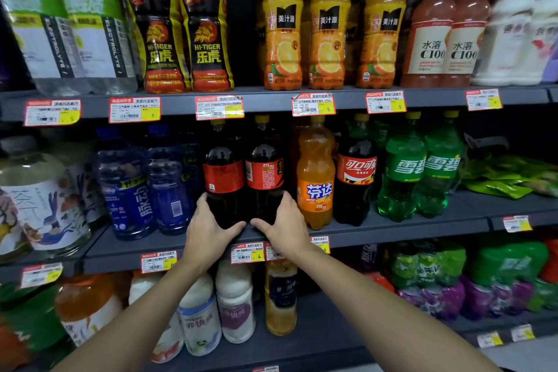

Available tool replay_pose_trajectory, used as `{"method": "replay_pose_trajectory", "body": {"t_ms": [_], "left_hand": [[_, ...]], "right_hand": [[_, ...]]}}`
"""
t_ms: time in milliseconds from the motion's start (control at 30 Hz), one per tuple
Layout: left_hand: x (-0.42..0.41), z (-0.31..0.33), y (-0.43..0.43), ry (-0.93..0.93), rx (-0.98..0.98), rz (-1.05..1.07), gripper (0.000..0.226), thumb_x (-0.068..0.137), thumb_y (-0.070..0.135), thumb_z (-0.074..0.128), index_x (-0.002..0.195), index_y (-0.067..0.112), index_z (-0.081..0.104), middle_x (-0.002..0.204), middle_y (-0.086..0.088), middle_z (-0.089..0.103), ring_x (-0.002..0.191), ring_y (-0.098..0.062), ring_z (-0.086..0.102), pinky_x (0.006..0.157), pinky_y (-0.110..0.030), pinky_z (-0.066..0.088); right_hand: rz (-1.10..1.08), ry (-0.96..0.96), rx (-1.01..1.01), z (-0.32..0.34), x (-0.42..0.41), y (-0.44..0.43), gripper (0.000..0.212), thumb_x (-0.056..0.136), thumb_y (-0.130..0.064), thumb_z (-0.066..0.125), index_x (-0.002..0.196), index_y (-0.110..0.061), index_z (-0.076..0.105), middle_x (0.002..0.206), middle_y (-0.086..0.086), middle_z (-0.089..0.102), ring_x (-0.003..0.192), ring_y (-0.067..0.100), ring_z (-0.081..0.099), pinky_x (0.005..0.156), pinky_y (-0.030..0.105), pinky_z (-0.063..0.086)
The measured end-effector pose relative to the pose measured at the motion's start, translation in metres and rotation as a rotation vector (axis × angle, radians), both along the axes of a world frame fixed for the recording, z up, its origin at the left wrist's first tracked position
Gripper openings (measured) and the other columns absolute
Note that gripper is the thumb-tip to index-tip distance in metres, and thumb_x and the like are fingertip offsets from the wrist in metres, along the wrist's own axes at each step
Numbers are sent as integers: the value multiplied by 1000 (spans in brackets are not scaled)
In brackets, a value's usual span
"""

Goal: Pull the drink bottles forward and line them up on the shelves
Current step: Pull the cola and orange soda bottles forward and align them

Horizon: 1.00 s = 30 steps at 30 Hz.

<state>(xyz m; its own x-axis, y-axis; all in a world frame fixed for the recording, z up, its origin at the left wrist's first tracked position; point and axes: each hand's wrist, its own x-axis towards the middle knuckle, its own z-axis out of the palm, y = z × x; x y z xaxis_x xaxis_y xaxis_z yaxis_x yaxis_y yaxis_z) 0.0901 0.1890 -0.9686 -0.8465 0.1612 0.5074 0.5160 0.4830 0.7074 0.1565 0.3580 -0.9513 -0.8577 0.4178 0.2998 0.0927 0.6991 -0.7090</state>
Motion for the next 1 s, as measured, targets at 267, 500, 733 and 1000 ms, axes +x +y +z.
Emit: {"method": "replay_pose_trajectory", "body": {"t_ms": [267,500,733,1000], "left_hand": [[-4,7,-16,-66,-51,-42,104,61,44,92,142,22,30,123,6,61,111,-12,59,90,-28,49],[-9,10,-23,-138,-97,-109,92,67,37,89,138,26,32,113,16,56,106,-9,56,84,-23,43],[-10,9,-20,-212,-52,-123,77,70,24,84,128,33,33,114,10,59,108,-15,57,83,-27,43],[11,11,-9,-113,-64,65,101,65,39,89,142,14,29,131,-6,51,126,-25,47,102,-40,44]], "right_hand": [[2,42,9,-4,9,-5,91,78,-55,73,147,-14,29,141,5,47,125,26,54,96,39,52],[-3,45,-121,-2,7,-4,76,76,-49,79,129,-20,32,123,2,57,115,21,59,90,34,54],[-93,50,-3,-3,4,-15,97,81,-70,64,149,-17,21,143,8,42,123,32,56,92,40,49],[-48,27,27,-4,3,-16,95,86,-58,66,155,-14,19,146,8,43,124,31,57,95,40,50]]}}
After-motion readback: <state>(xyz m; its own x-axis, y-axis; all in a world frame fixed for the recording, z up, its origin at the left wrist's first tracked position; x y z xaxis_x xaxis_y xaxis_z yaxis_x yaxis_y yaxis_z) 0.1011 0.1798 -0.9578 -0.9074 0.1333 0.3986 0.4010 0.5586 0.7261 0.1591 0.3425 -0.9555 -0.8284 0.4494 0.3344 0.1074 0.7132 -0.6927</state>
